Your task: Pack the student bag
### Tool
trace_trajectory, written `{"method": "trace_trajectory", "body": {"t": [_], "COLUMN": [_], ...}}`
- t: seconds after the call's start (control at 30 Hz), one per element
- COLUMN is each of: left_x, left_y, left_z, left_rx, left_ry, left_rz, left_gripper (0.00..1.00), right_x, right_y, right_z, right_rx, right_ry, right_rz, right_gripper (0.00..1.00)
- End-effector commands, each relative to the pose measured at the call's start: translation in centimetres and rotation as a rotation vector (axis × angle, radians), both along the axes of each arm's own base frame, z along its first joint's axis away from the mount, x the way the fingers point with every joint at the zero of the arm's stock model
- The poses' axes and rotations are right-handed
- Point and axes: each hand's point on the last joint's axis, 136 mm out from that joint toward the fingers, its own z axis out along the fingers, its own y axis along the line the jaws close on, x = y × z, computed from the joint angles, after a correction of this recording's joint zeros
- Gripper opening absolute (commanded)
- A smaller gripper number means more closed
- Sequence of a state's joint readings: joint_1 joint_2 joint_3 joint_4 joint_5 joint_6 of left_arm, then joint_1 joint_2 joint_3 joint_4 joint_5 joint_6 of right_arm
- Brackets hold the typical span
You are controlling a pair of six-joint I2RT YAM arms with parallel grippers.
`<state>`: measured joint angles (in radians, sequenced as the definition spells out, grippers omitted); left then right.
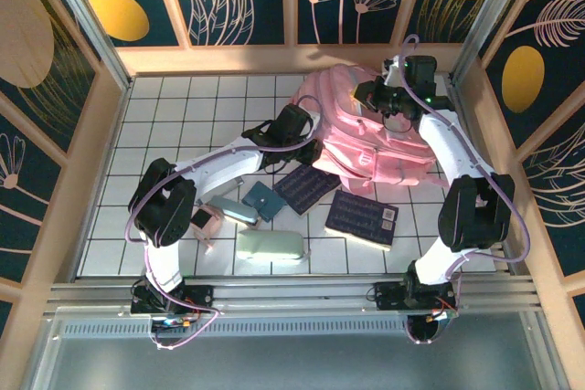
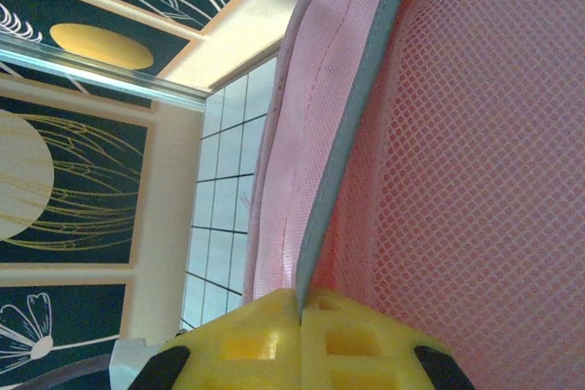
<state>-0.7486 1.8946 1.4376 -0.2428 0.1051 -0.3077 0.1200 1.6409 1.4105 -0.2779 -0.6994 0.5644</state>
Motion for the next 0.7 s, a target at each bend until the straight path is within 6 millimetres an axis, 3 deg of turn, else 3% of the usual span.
{"method": "trace_trajectory", "body": {"t": [0.0,0.13,0.3,0.5,0.53,0.6,0.67], "left_x": [0.6,0.8,1.0,0.6,0.4,-0.1,-0.6], "left_y": [0.0,0.1,0.3,1.0,1.0,0.6,0.0], "left_z": [0.2,-0.1,0.1,1.2,1.4,1.8,2.0], "left_rx": [0.010,0.021,0.027,0.045,0.044,0.014,-0.027], "left_ry": [-0.035,-0.037,-0.048,-0.075,-0.075,-0.057,-0.029], "left_rz": [0.015,0.026,0.028,0.017,0.013,-0.009,-0.022], "left_gripper": [0.24,0.21,0.01,0.00,0.00,0.00,0.00], "right_x": [-1.1,-1.1,-1.1,-0.2,0.1,0.9,1.4], "right_y": [1.7,1.7,1.6,0.4,0.0,-1.0,-1.9], "right_z": [5.1,5.3,5.1,2.9,2.5,1.2,0.6], "right_rx": [0.064,0.069,0.061,-0.055,-0.089,-0.180,-0.242], "right_ry": [-0.143,-0.145,-0.146,-0.118,-0.114,-0.096,-0.079], "right_rz": [0.075,0.078,0.073,0.001,-0.023,-0.090,-0.153], "right_gripper": [0.00,0.00,0.00,0.02,0.08,0.42,0.63]}}
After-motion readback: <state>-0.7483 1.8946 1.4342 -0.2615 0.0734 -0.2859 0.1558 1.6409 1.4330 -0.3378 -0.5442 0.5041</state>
